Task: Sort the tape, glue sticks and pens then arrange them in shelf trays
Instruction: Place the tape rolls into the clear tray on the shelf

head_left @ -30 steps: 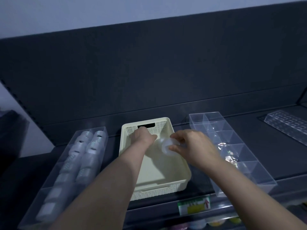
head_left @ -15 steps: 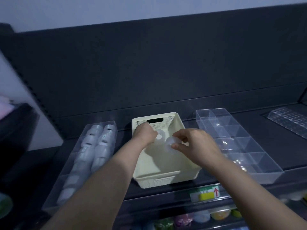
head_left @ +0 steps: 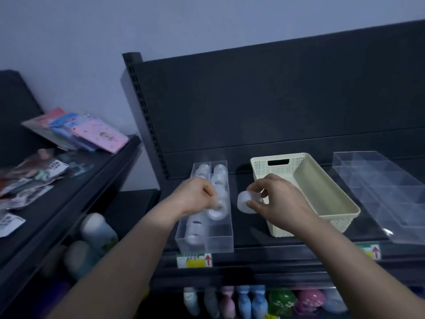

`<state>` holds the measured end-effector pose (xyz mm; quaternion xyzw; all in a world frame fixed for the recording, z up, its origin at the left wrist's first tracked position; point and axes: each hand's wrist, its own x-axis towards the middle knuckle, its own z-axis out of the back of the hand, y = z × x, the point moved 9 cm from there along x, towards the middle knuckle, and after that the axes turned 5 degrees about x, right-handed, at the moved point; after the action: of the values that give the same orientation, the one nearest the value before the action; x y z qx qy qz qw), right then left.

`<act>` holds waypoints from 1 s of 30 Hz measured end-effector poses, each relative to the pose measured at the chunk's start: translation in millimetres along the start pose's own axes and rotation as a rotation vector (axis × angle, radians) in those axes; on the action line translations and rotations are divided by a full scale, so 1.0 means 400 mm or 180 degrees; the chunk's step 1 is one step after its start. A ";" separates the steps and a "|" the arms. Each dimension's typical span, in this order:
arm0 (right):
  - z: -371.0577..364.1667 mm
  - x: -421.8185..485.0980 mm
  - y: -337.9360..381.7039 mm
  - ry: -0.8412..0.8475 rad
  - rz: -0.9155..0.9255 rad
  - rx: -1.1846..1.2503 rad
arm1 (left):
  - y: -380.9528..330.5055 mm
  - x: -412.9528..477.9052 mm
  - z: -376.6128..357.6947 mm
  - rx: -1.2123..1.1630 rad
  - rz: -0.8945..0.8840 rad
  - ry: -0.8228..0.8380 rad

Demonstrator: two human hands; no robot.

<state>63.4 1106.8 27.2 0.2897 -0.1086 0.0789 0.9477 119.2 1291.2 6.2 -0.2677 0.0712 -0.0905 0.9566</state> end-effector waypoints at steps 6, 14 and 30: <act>-0.029 -0.035 0.022 0.0025 -0.0177 -0.0024 | -0.006 -0.003 -0.086 0.1406 -0.0636 -0.0228; -0.103 -0.018 0.125 0.0274 0.0075 -0.0062 | 0.051 -0.029 0.002 0.0568 -0.0630 -0.0842; -0.216 0.015 0.111 0.0414 -0.0227 -0.0581 | 0.162 -0.057 0.052 0.0901 0.0007 -0.0622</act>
<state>73.6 1192.7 -17.5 0.2001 -0.0433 0.0536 0.9774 109.6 1360.9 -8.3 -0.1378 -0.0352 -0.0722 0.9872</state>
